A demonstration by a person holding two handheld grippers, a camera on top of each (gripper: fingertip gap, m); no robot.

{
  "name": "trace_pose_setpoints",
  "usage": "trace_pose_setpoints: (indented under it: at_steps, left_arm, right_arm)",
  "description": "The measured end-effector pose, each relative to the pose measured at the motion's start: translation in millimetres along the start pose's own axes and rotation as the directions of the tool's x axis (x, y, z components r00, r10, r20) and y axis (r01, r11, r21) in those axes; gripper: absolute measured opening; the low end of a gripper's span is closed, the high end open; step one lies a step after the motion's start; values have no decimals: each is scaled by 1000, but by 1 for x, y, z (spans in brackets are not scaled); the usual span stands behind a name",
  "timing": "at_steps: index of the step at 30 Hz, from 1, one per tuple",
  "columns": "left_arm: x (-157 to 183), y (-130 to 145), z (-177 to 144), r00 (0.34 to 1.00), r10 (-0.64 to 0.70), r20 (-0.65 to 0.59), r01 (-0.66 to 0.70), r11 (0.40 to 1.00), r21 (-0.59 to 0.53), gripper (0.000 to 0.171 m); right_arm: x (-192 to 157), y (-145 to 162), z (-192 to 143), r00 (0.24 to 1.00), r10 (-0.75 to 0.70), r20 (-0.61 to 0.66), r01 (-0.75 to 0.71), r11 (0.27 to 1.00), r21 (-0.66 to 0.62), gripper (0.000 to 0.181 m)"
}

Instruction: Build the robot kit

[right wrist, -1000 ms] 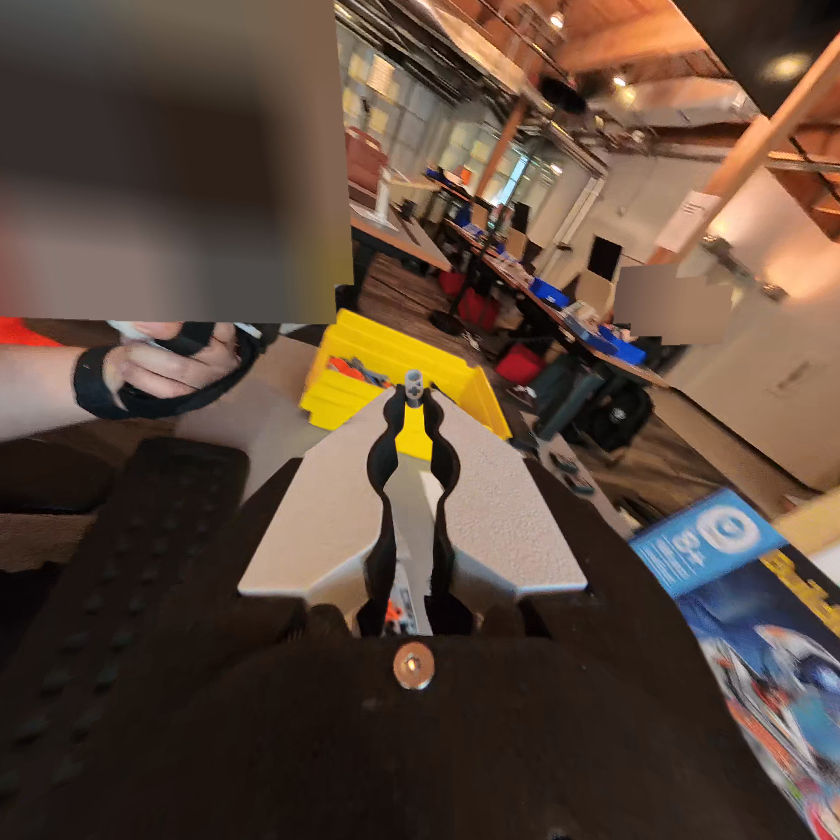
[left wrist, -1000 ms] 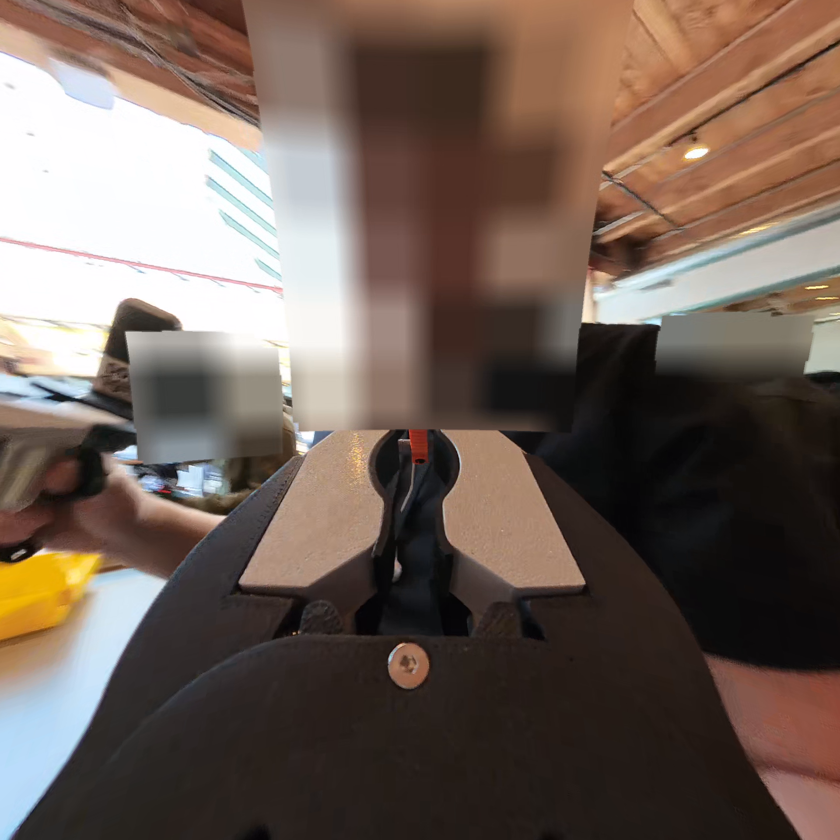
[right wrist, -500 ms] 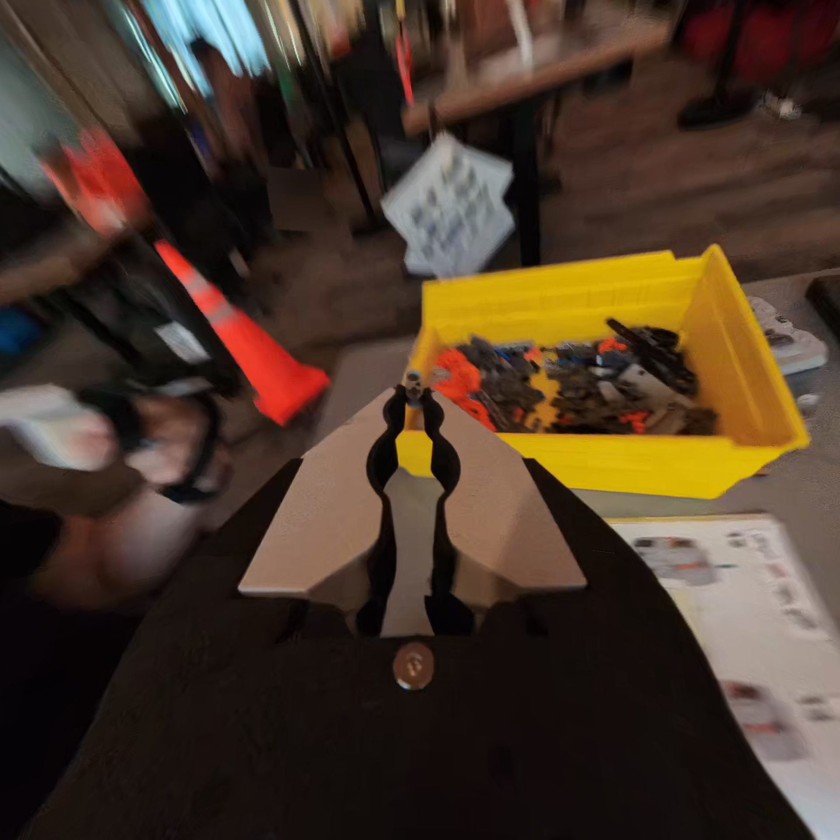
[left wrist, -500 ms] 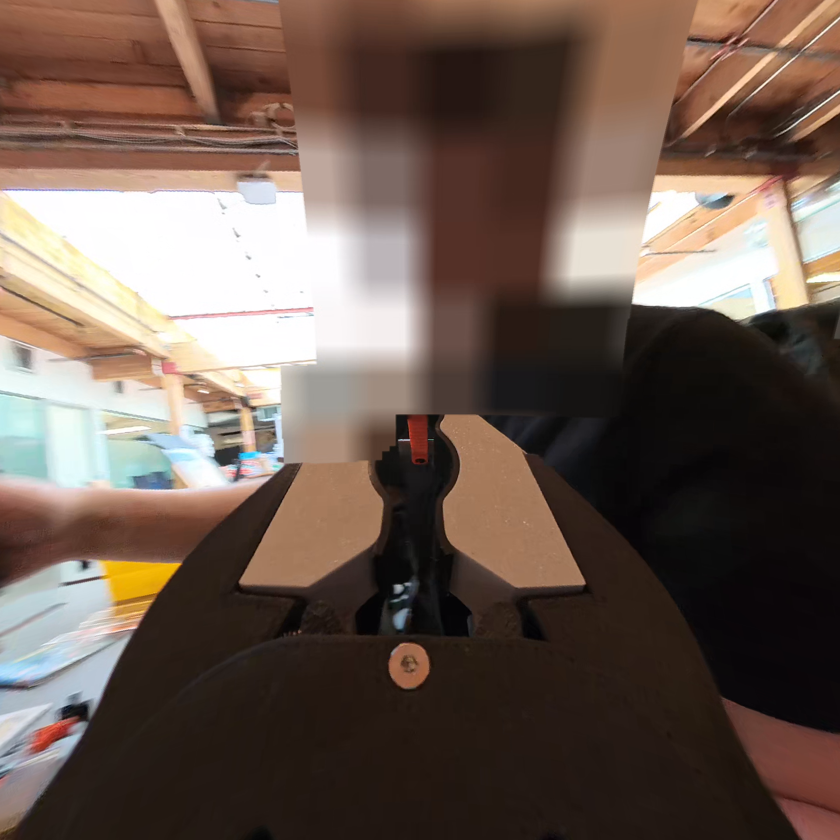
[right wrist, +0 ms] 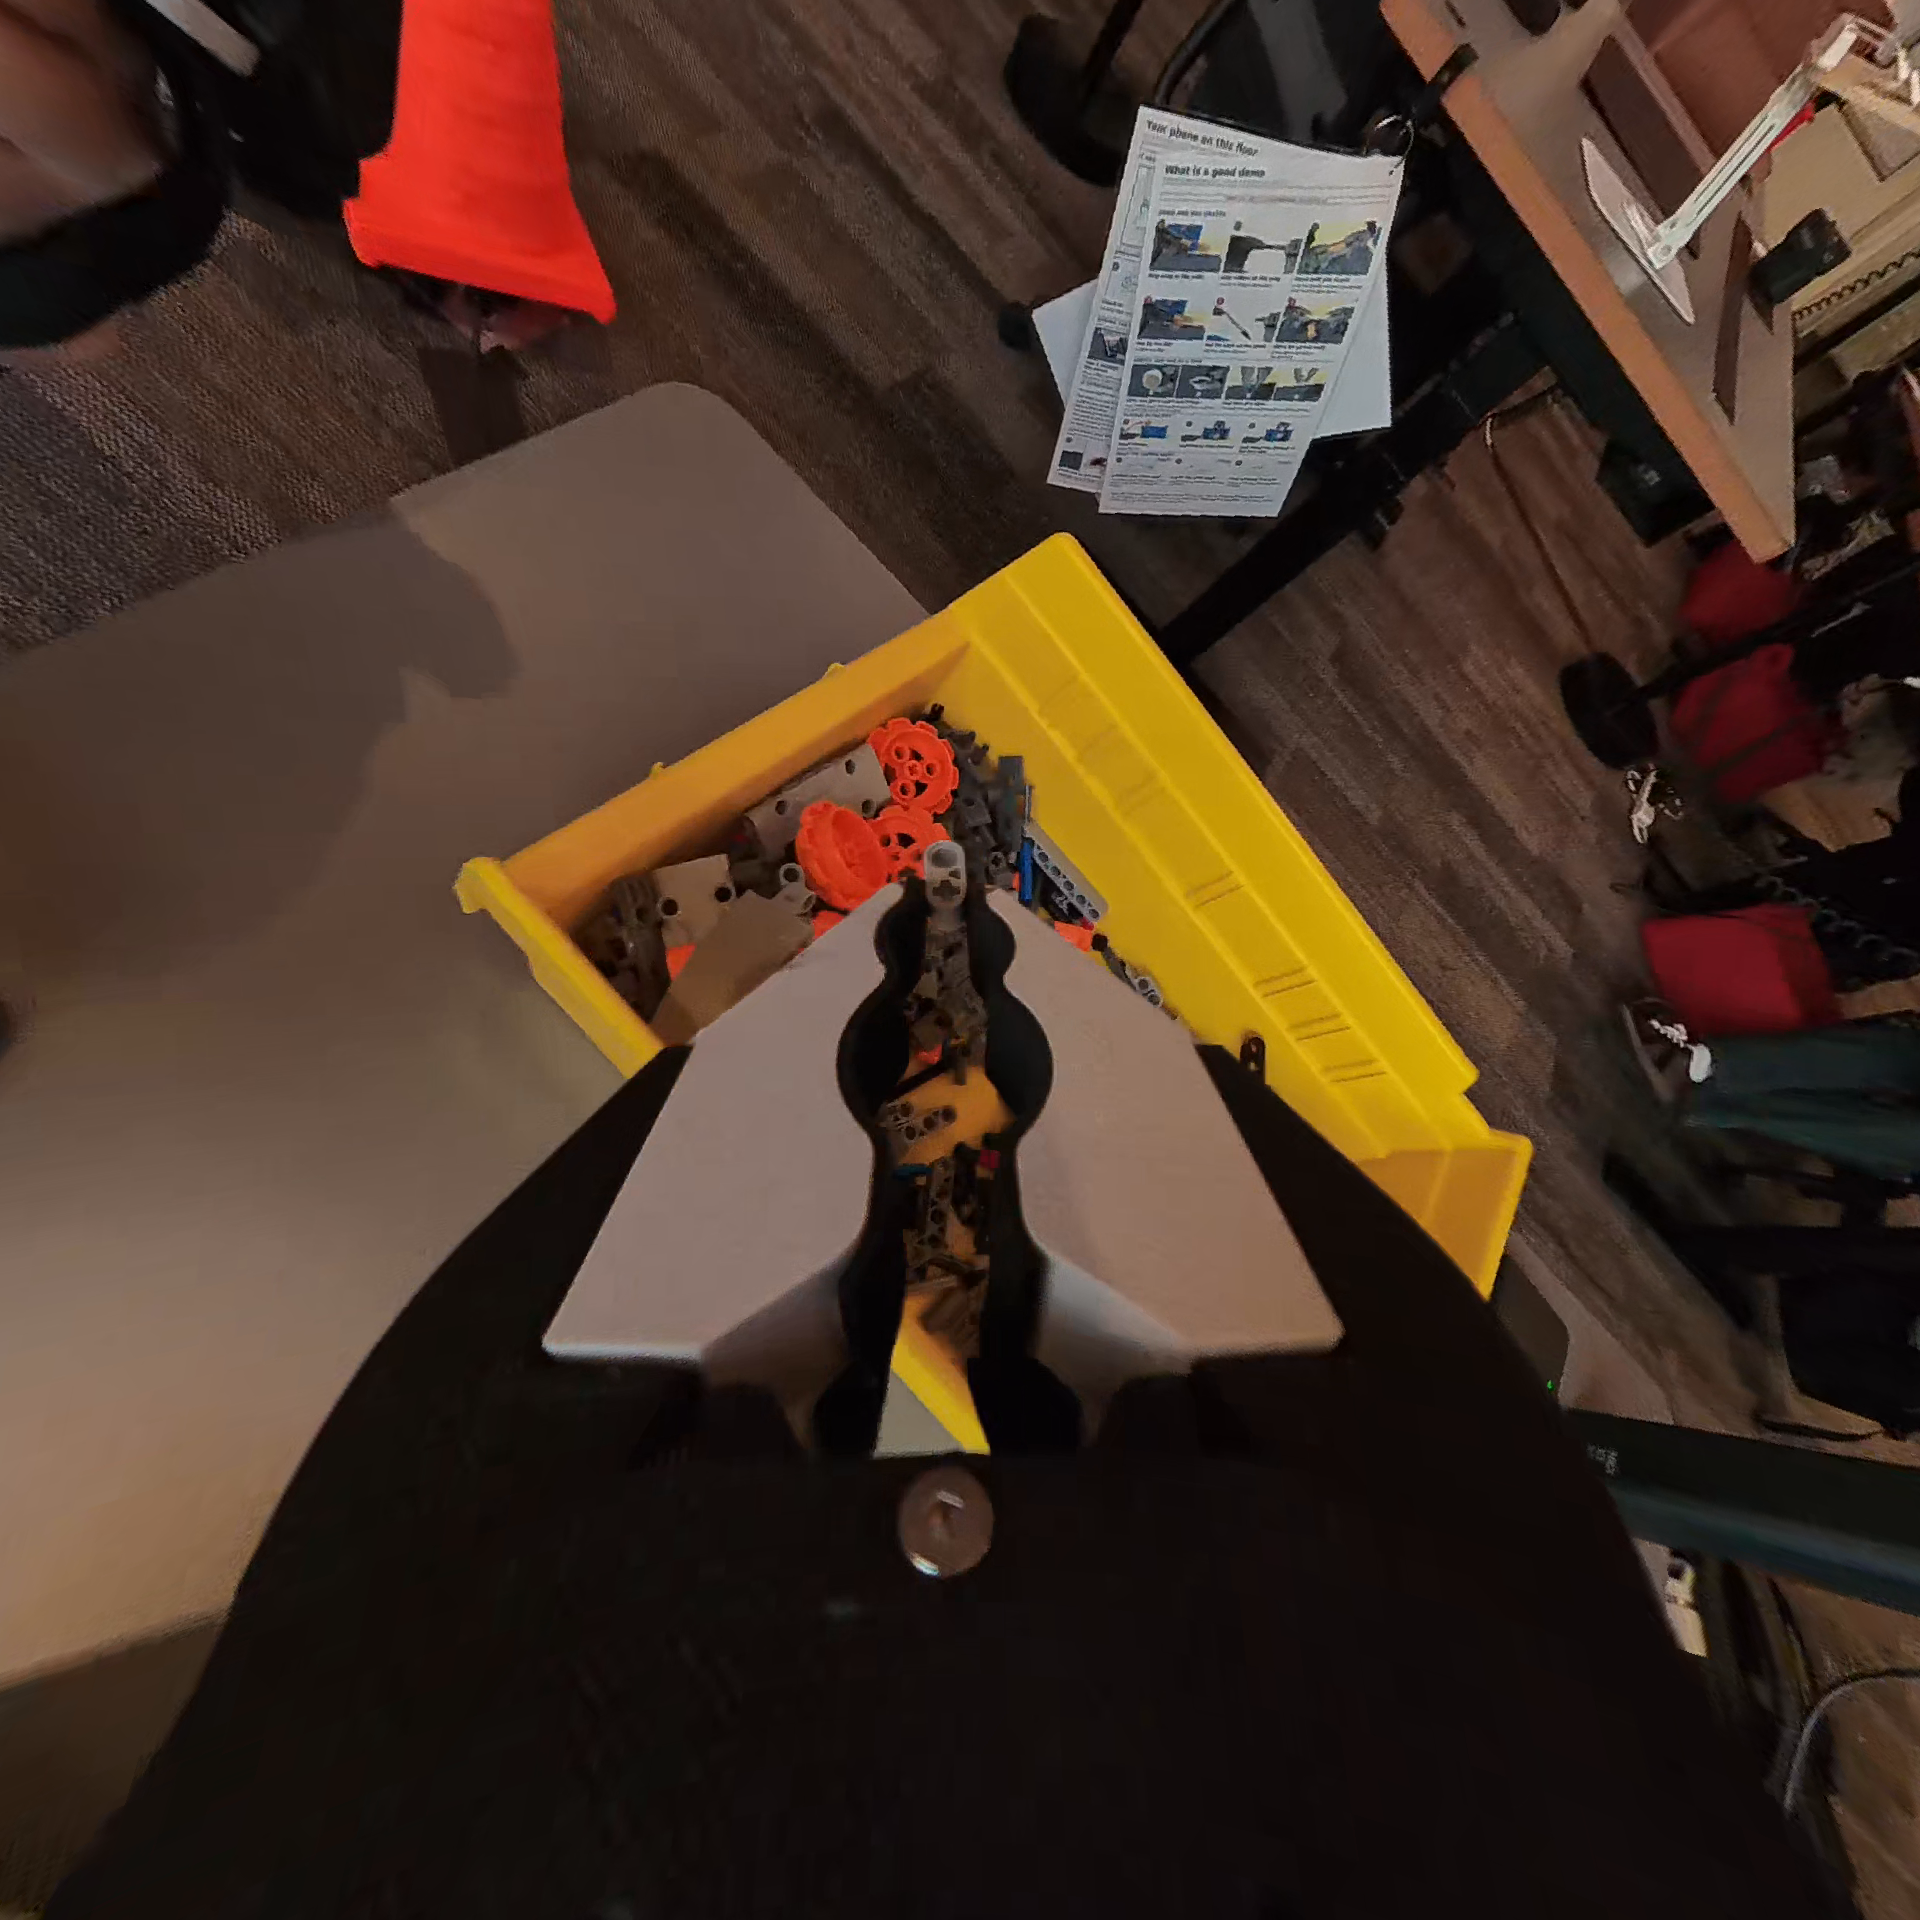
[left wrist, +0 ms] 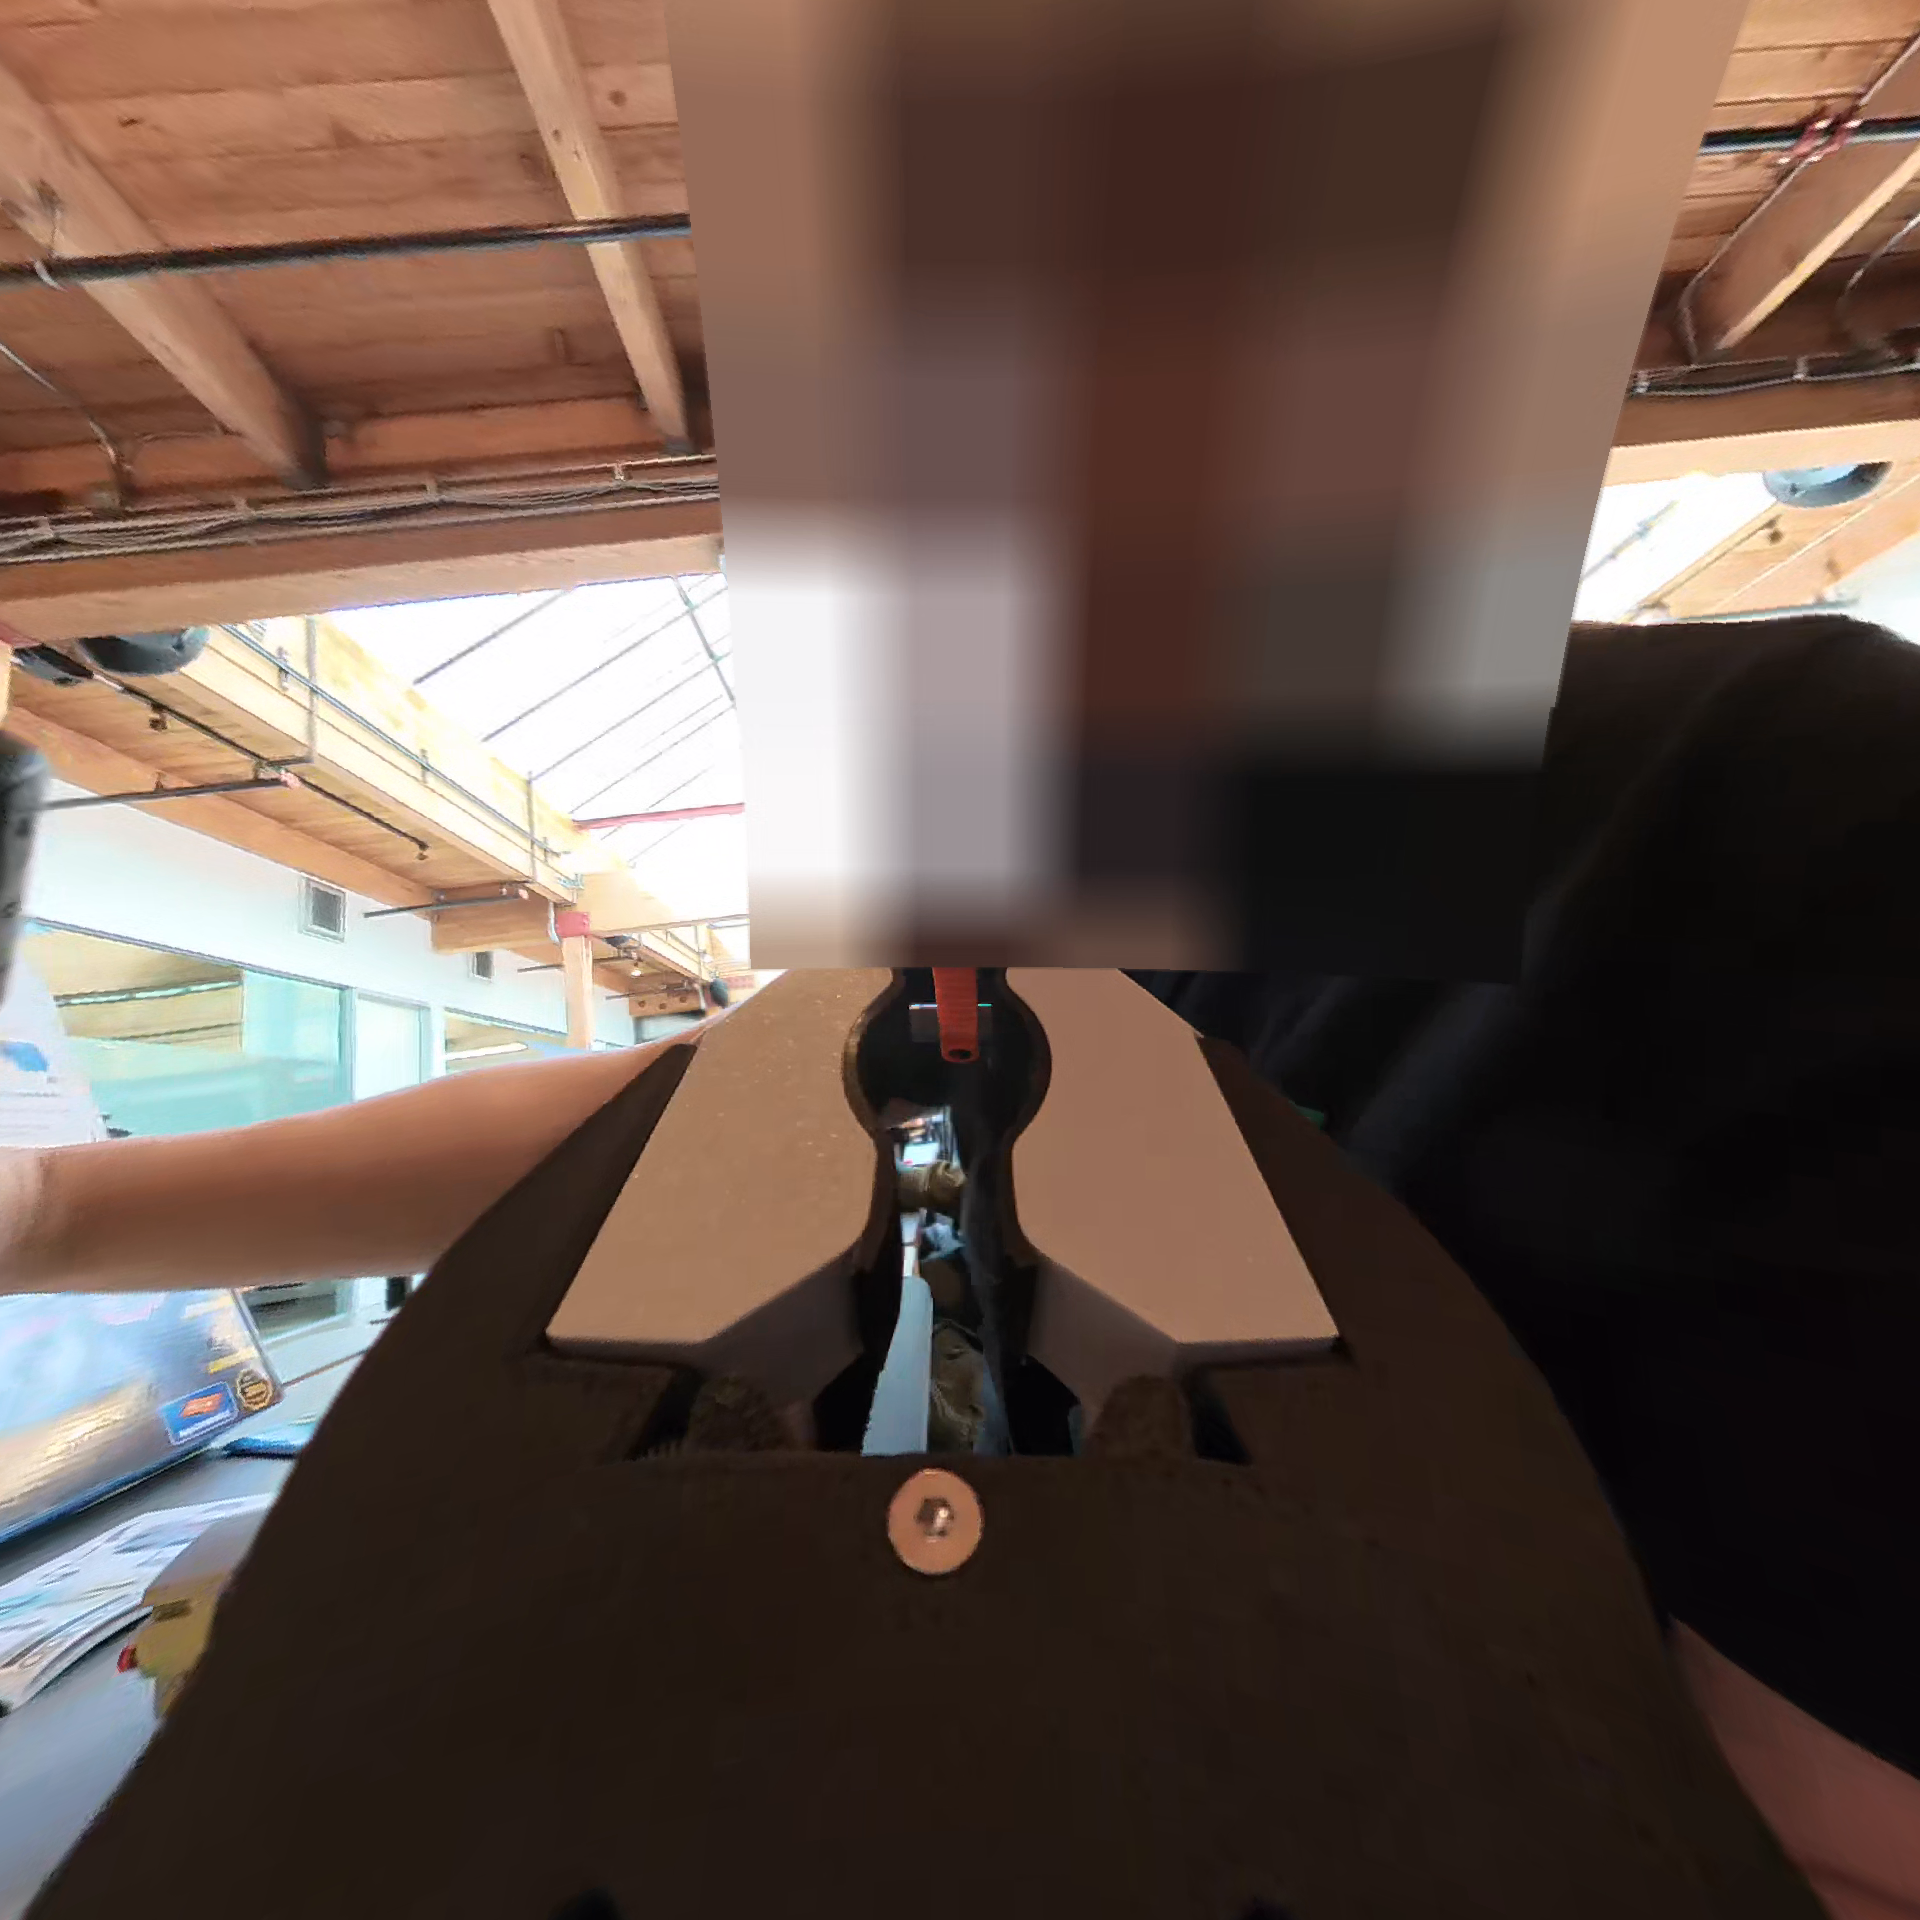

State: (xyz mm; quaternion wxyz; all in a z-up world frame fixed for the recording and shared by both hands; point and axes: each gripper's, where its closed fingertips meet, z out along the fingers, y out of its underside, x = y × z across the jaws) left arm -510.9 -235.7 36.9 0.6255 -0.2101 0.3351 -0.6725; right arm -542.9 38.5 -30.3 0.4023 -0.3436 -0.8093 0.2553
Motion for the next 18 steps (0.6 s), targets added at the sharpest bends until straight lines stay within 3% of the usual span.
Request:
trace_pose_setpoints:
  at_steps: [4,7,8,10,13,15,16,18]
  left_arm:
    - [6,-10,-9,999,38,35,-38,999,3,5]
    - [6,-23,-16,995,63,73,-65,997,31,5]
    - [2,-27,-19,992,69,101,-73,996,40,5]
    - [-9,-29,-24,982,53,183,-61,997,40,5]
    - [-33,-21,-30,945,-7,327,6,1000,3,5]
    - [-43,-15,-22,944,-30,328,39,999,-22,5]
    - [-46,-9,-12,953,-51,300,69,996,-48,5]
    - [-62,5,11,964,-58,258,97,985,-141,5]
  right_arm:
    - [3,17,29,999,-26,33,29,996,-88,6]
    - [1,61,66,993,40,114,3,937,-350,8]
    - [3,75,75,988,97,123,-35,902,-430,16]
    - [7,82,79,976,194,103,-119,862,-493,19]
    - [20,49,50,968,246,-52,-248,906,-343,31]
    - [-10,3,10,891,452,-46,-455,883,-114,41]
    - [-38,-28,-11,809,584,63,-587,808,54,36]
    - [-100,-90,-64,559,671,487,-827,493,269,30]
